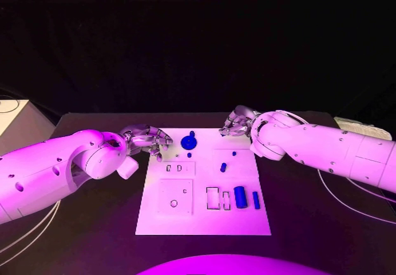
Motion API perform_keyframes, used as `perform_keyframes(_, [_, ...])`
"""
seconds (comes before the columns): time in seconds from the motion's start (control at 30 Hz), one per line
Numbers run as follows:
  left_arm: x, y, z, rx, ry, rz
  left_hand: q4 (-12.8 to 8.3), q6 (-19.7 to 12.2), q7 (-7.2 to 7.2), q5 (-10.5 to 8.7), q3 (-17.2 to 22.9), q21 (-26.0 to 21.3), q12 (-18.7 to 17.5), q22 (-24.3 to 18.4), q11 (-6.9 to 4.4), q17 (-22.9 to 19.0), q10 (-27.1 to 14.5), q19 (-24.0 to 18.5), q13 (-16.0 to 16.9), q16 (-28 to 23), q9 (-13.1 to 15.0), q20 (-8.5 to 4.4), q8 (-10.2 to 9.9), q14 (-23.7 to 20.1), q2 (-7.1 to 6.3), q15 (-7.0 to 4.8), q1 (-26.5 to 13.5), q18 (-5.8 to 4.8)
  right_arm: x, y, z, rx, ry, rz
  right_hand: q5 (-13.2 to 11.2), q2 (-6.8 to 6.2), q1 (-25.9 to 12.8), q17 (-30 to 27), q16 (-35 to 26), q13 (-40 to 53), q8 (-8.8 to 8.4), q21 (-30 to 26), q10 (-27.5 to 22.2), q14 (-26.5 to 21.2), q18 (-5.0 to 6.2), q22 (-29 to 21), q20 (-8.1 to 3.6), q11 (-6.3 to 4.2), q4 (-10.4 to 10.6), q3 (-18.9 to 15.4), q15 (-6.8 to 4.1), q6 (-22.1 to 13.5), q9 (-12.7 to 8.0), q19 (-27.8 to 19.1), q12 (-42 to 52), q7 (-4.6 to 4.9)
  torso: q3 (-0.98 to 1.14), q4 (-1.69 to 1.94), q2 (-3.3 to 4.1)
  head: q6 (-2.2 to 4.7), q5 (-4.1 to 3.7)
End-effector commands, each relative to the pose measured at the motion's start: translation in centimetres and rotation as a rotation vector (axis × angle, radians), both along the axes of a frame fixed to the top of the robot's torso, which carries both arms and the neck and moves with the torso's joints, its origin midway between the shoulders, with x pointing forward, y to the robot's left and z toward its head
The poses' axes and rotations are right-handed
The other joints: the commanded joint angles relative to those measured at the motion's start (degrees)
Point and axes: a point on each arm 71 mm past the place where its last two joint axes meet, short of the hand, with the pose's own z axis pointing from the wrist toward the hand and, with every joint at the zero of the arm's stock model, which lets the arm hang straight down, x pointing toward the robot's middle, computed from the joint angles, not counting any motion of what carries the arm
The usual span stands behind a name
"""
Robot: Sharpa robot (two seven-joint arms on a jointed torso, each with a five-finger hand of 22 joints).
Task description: Assemble the parts on the task board
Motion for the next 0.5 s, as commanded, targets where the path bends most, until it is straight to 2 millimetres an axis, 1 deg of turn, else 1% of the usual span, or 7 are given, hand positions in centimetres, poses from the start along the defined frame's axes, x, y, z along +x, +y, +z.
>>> perform_keyframes(0.03, [0.0,-0.2,0.1,-0.009,-0.008,-0.014,-0.1,-0.2,0.18,0.20,-0.2,-0.4,-0.2,-0.1,0.12,-0.1,-0.5,0.3,-0.1,-0.3,0.0,0.23,-0.2,-0.5,0.17,0.08,0.6,0.84,-1.2,0.7,1.4,0.063,-0.260,0.070,-0.9,-0.29,0.3,15.1,0.2,15.1,-0.06,0.4,5.9,6.1,-1.17,8.3,-0.48,-0.23,-4.6,4.0,-0.47,0.5,0.4,2.6,0.4,-0.04,0.10,-0.25,-0.21,0.08,0.30])
perform_keyframes(0.07, [0.0,-0.2,0.1,-0.009,-0.009,-0.013,-0.1,-0.2,0.18,0.21,-0.2,-0.4,-0.2,-0.1,0.12,0.0,-0.5,0.3,-0.1,-0.3,-0.1,0.23,-0.1,-0.5,0.21,0.07,0.6,0.84,-1.7,0.9,1.3,0.074,-0.286,0.083,-1.3,-0.33,0.2,15.1,0.2,15.1,-0.11,0.5,5.9,6.1,-1.18,8.4,-0.48,-0.22,-4.7,4.0,-0.46,0.6,0.4,2.6,0.4,-0.05,0.08,-0.32,-0.28,0.10,0.38])
perform_keyframes(0.13, [0.0,-0.1,0.0,-0.010,-0.008,-0.012,-0.1,-0.2,0.18,0.22,-0.2,-0.4,-0.2,-0.1,0.12,0.0,-0.5,0.3,-0.1,-0.3,-0.1,0.23,-0.1,-0.5,0.22,0.07,0.7,0.84,-3.1,1.3,1.1,0.099,-0.346,0.114,-1.5,-0.36,0.3,15.1,0.2,15.1,-0.14,0.7,5.9,6.1,-1.23,8.5,-0.48,-0.23,-4.8,4.1,-0.46,0.7,0.3,2.7,0.4,-0.06,0.11,-0.50,-0.43,0.23,0.60])
perform_keyframes(0.17, [0.0,-0.1,0.0,-0.010,-0.008,-0.012,-0.1,-0.2,0.18,0.22,-0.2,-0.4,-0.2,-0.1,0.12,0.0,-0.5,0.3,-0.1,-0.3,-0.1,0.23,-0.1,-0.5,0.22,0.07,0.7,0.84,-3.3,1.4,1.0,0.103,-0.354,0.118,-1.6,-0.37,0.3,15.1,0.2,15.1,-0.15,0.7,5.9,6.1,-1.24,8.6,-0.48,-0.24,-4.9,4.1,-0.46,0.7,0.3,2.7,0.4,-0.07,0.06,-0.51,-0.40,0.28,0.62])
perform_keyframes(0.3, [-0.1,-0.1,-0.2,-0.011,-0.006,-0.012,-0.1,-0.2,0.18,0.22,-0.2,-0.4,-0.2,-0.1,0.12,-0.1,-0.5,0.3,-0.1,-0.3,-0.1,0.23,-0.1,-0.5,0.25,0.07,0.7,0.84,-5.4,2.1,0.2,0.146,-0.435,0.151,-1.8,-0.58,0.6,15.1,0.2,15.1,-0.16,1.0,5.9,6.1,-1.32,8.9,-0.50,-0.32,-5.4,4.2,-0.51,1.1,0.2,2.9,0.4,-0.18,0.13,-0.75,-0.68,0.33,1.02])
perform_keyframes(0.37, [-0.2,-0.2,-0.3,-0.012,-0.004,-0.013,-0.1,-0.2,0.18,0.23,-0.2,-0.4,-0.2,-0.1,0.12,-0.1,-0.5,0.3,-0.1,-0.3,-0.1,0.23,-0.1,-0.5,0.25,0.07,0.7,0.84,-6.4,2.5,-0.4,0.160,-0.469,0.167,-1.8,-0.60,0.6,15.1,0.2,15.1,-0.16,1.0,5.9,6.1,-1.32,8.9,-0.51,-0.33,-5.5,4.2,-0.51,1.2,0.2,2.9,0.4,-0.19,0.11,-0.78,-0.76,0.34,1.26])
perform_keyframes(0.5, [-0.2,-0.2,-0.4,-0.013,-0.003,-0.013,-0.1,-0.2,0.18,0.23,-0.2,-0.4,-0.1,-0.1,0.12,-0.1,-0.5,0.3,-0.1,-0.3,-0.1,0.23,-0.1,-0.5,0.29,0.07,0.8,0.85,-7.9,3.3,-1.4,0.182,-0.517,0.194,-1.9,-0.73,0.6,15.1,0.2,15.1,-0.15,1.0,5.9,6.1,-1.32,8.9,-0.52,-0.36,-5.6,4.2,-0.53,1.4,0.2,2.9,0.4,-0.22,0.10,-0.83,-0.91,0.28,1.46])
